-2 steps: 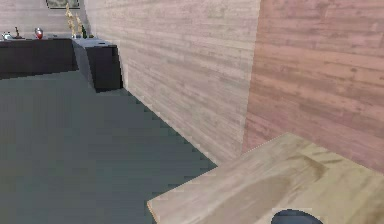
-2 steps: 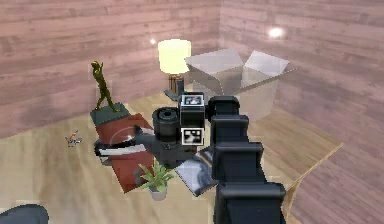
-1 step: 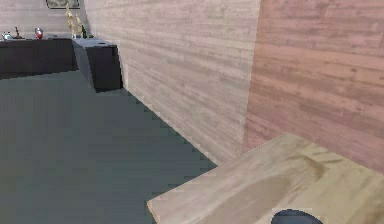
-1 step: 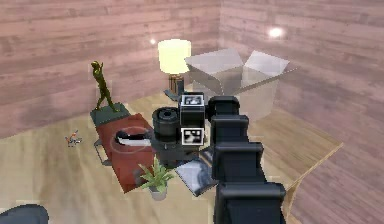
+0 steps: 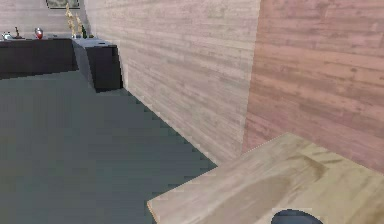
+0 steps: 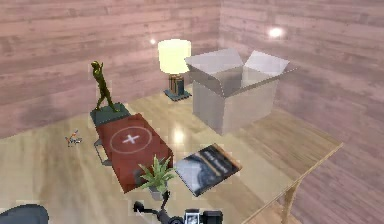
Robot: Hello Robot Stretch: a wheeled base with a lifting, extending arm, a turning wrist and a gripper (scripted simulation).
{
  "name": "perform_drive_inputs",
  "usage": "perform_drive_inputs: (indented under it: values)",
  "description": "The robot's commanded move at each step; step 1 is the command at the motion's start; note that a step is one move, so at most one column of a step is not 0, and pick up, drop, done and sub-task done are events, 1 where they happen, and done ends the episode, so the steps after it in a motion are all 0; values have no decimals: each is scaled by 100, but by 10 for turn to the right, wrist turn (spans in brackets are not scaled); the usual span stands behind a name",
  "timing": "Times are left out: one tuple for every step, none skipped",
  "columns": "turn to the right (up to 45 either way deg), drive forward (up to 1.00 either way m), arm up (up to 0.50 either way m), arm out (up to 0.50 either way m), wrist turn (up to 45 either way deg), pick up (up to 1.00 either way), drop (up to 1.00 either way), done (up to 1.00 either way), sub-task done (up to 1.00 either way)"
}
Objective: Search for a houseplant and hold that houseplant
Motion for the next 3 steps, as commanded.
perform_drive_inputs:
  values:
    - [0,0,0,0,0,100,0,0,0]
    - [0,0,10,0,0,0,0,0,0]
    - [0,0,0,0,0,0,0,100,0]
